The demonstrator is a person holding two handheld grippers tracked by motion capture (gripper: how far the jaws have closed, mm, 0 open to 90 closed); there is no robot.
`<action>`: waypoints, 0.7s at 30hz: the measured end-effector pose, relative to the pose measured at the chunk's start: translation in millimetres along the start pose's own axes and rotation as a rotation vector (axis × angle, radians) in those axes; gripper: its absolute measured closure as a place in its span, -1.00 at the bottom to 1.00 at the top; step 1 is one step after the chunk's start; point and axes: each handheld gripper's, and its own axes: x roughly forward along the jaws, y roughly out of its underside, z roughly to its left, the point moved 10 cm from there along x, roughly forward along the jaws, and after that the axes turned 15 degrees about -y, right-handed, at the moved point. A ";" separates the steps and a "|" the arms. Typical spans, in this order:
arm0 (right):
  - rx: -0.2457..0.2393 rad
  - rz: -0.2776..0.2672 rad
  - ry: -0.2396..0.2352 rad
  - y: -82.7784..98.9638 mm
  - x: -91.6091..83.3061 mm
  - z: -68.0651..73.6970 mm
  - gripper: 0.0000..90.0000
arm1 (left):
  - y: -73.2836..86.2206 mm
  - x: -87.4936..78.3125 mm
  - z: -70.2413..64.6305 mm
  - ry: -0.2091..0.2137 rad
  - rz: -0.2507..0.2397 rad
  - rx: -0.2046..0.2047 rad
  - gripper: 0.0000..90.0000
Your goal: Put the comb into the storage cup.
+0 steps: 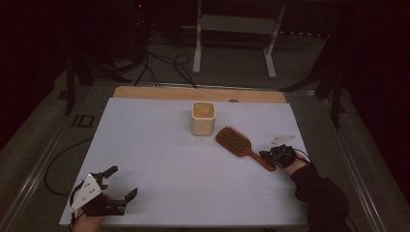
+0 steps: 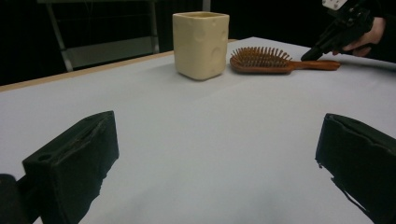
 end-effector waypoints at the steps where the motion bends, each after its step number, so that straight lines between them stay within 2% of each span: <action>1: 0.001 0.000 -0.002 0.3 0.0 1.9 1.00 | -0.4 0.0 0.0 0.001 -0.002 0.000 -1.00; 6: -0.005 -0.001 -0.005 1.8 -0.6 9.4 1.00 | -0.3 0.1 -0.2 0.002 -0.002 0.001 -1.00; 12: 0.010 -0.010 -0.020 4.9 -2.5 17.3 1.00 | -0.7 0.1 -0.5 0.003 -0.002 0.003 -1.00; 21: 0.023 -0.015 0.020 1.4 -16.2 17.3 1.00 | 0.2 0.8 -0.9 0.004 0.003 0.006 -1.00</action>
